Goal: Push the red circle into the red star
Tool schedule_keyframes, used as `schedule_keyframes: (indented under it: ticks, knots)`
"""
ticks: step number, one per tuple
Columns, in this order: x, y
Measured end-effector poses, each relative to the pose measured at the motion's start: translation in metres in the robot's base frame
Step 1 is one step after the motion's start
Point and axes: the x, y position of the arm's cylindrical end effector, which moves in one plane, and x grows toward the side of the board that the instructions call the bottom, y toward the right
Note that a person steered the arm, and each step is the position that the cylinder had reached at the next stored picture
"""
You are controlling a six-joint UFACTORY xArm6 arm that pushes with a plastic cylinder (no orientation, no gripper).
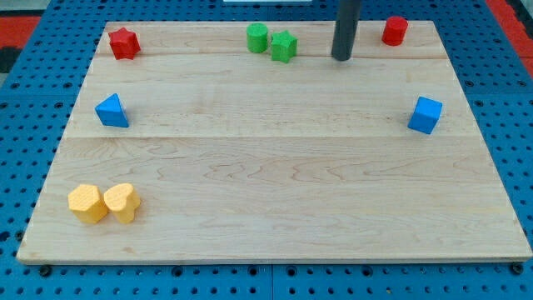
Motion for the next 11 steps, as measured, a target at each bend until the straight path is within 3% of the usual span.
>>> schedule_keyframes:
  ticks: [1, 6, 7, 8, 9, 11]
  knots:
    - [-0.064, 0.006]
    - [-0.064, 0.072]
    - [-0.063, 0.126]
    - [-0.033, 0.143]
    - [-0.027, 0.074]
    - [-0.053, 0.008]
